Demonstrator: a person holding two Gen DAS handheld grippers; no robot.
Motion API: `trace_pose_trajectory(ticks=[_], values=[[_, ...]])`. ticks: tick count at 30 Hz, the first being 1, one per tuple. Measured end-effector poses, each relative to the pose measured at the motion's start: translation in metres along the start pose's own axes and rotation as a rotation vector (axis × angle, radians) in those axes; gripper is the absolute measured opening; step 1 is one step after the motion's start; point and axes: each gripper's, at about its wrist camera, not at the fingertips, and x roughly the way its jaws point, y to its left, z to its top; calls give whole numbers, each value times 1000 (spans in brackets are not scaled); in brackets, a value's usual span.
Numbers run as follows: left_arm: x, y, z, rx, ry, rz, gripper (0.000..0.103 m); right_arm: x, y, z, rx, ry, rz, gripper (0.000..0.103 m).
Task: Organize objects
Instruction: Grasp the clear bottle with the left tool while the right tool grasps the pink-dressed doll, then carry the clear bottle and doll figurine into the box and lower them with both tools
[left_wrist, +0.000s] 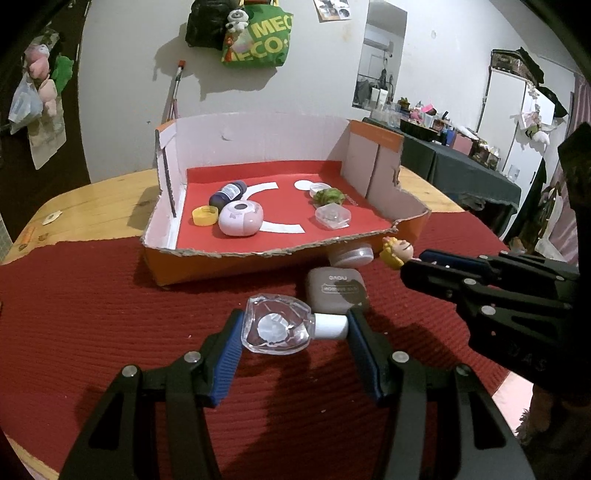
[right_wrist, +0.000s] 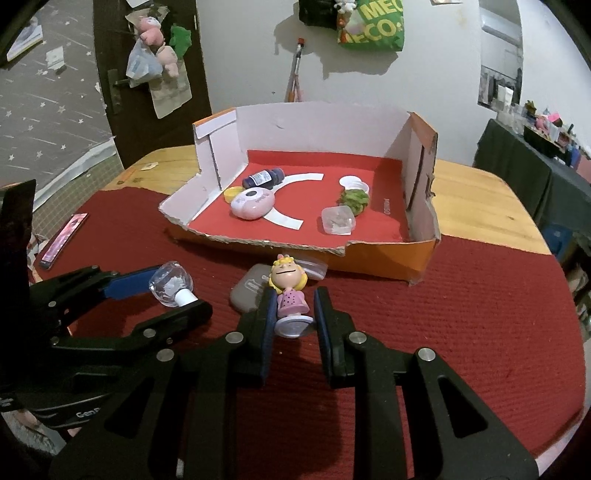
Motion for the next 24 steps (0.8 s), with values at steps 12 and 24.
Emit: trace_pose_trajectory(ticks=[12, 24], values=[[-6, 9, 22, 2, -28, 8, 57, -6, 2, 14, -16, -27, 13, 20], [4, 20, 53, -1, -32, 8, 57, -2, -1, 30, -23, -27, 16, 20]])
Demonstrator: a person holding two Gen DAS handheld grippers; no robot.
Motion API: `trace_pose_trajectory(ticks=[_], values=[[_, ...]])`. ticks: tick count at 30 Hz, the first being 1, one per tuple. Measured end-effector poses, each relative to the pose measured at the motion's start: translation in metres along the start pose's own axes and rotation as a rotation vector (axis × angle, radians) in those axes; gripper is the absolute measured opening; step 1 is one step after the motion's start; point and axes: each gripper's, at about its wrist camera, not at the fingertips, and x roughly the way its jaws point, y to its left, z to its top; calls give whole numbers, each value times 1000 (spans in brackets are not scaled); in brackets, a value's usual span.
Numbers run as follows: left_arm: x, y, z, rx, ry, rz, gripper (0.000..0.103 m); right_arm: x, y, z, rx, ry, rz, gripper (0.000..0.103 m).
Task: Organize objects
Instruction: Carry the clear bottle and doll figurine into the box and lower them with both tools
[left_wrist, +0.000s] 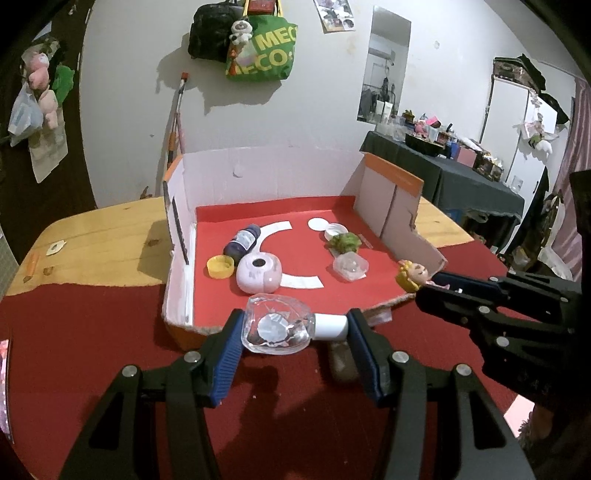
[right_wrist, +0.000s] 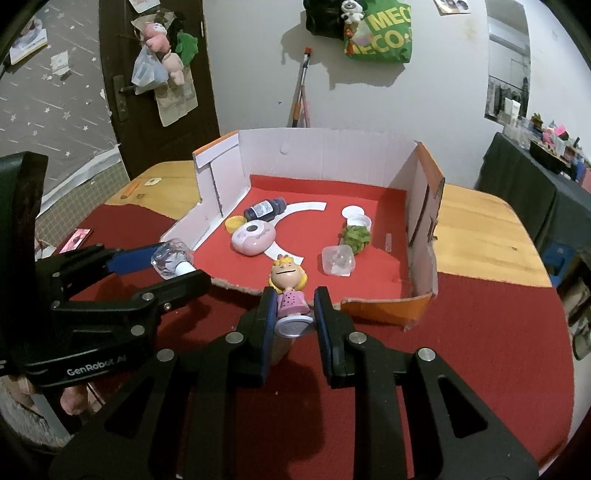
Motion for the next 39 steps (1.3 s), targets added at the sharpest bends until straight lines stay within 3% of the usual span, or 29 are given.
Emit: trace_pose_trajectory(ticks=[11, 39], values=[[21, 9, 21, 2, 47, -13, 57, 22, -8, 30, -12, 22, 5, 20], [71, 16, 25, 55, 217, -56, 57, 77, -20, 35, 12, 153, 43, 20]])
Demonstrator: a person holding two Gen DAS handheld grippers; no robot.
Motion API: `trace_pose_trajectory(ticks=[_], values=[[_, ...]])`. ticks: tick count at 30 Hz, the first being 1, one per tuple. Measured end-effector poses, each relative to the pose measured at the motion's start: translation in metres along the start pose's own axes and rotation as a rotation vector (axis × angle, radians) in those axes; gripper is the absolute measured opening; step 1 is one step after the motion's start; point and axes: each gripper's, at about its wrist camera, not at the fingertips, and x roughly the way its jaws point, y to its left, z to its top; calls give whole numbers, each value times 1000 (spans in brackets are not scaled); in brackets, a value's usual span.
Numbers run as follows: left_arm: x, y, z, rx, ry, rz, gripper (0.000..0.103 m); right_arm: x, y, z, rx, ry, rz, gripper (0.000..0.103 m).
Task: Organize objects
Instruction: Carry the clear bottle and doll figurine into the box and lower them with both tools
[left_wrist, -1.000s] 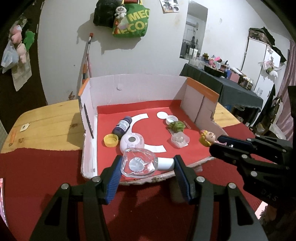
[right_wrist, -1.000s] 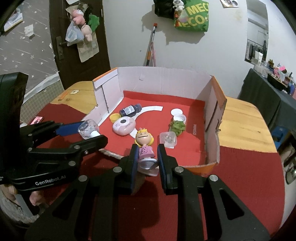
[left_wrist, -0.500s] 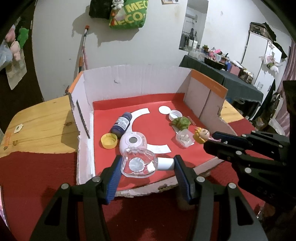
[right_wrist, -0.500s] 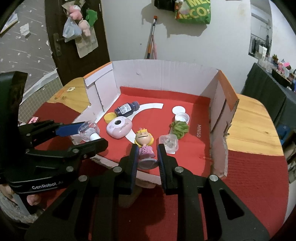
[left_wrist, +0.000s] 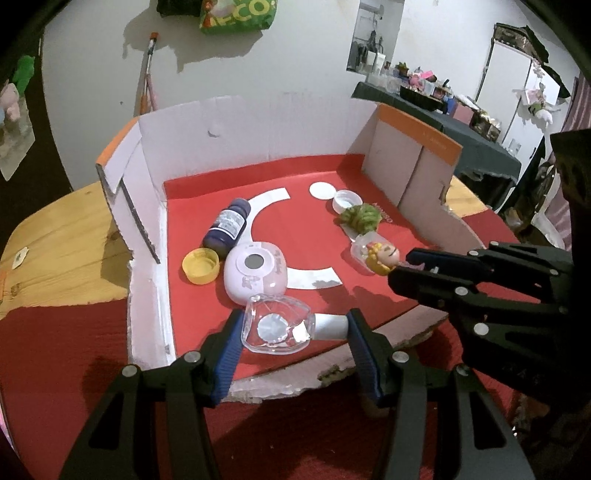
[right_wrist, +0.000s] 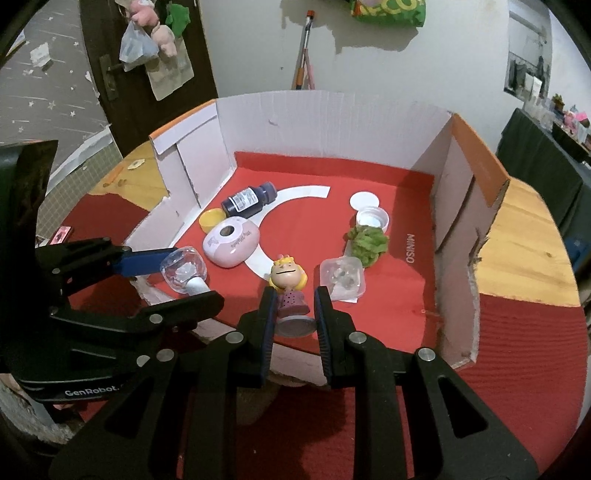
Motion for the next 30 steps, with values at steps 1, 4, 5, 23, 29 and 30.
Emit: trace_pose_trajectory(ticks=[1, 4, 5, 23, 29, 30], values=[[1, 0, 0, 0, 4, 1, 57, 1, 0, 0, 1, 4, 1, 20], [6, 3, 2, 0, 20, 1, 57, 6, -2, 1, 2, 21, 8, 20], [9, 3, 2, -1, 27, 1, 57, 8, -2, 1, 2, 28, 10, 20], [36, 13, 13, -15, 66, 29, 57, 33, -21, 5, 39, 89, 16, 20], [42, 11, 18, -6, 58, 70, 57, 37, -28, 7, 41, 90, -29, 20], [43, 10, 18, -3, 56, 78, 57, 38, -29, 7, 41, 95, -27, 20]])
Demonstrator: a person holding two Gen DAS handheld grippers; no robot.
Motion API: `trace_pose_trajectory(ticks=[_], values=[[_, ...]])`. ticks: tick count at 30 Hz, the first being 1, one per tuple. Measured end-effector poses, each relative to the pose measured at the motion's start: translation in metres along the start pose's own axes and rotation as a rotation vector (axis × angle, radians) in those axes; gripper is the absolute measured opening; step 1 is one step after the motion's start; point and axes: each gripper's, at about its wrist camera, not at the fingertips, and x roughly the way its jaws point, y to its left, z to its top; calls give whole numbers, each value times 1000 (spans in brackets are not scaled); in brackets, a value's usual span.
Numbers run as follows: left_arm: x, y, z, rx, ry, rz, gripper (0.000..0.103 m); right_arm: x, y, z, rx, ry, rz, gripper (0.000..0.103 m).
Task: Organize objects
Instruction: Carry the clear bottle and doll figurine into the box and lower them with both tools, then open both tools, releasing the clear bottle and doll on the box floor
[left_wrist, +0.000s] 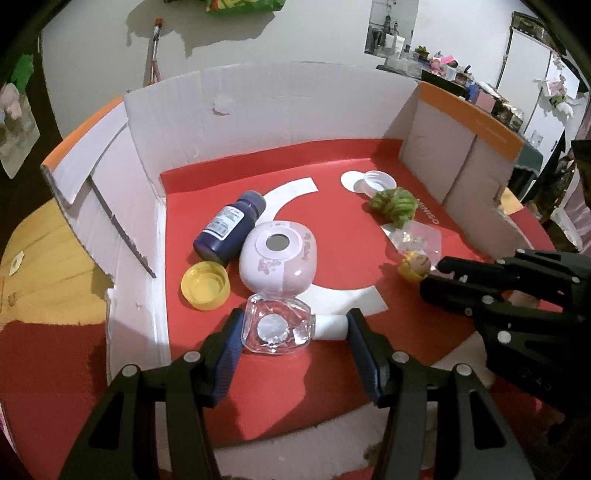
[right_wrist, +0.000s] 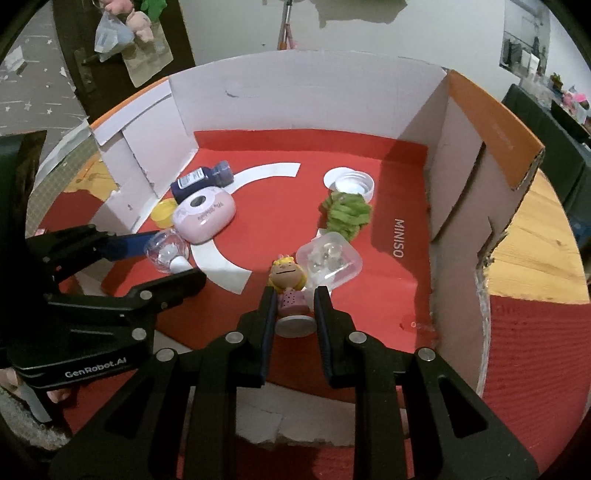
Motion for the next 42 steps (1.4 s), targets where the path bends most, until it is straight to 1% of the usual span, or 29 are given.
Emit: trace_pose_trajectory(ticks=[3, 29, 32, 35, 42], values=[[2, 0, 1, 5, -3, 9, 58, 2, 1, -1, -11, 4, -13, 20], [1, 1, 1, -21, -11, 4, 58, -1, 0, 1, 0, -4, 0, 21], [-2, 1, 1, -20, -20, 2, 60, -3, 0, 1, 1, -12, -7, 21], [-6, -1, 1, -16, -35, 7, 64, -7, 0, 0, 2, -19, -11, 21], [-15, -2, -1, -15, -52, 14, 67, -12, 2, -3, -3, -26, -18, 21]])
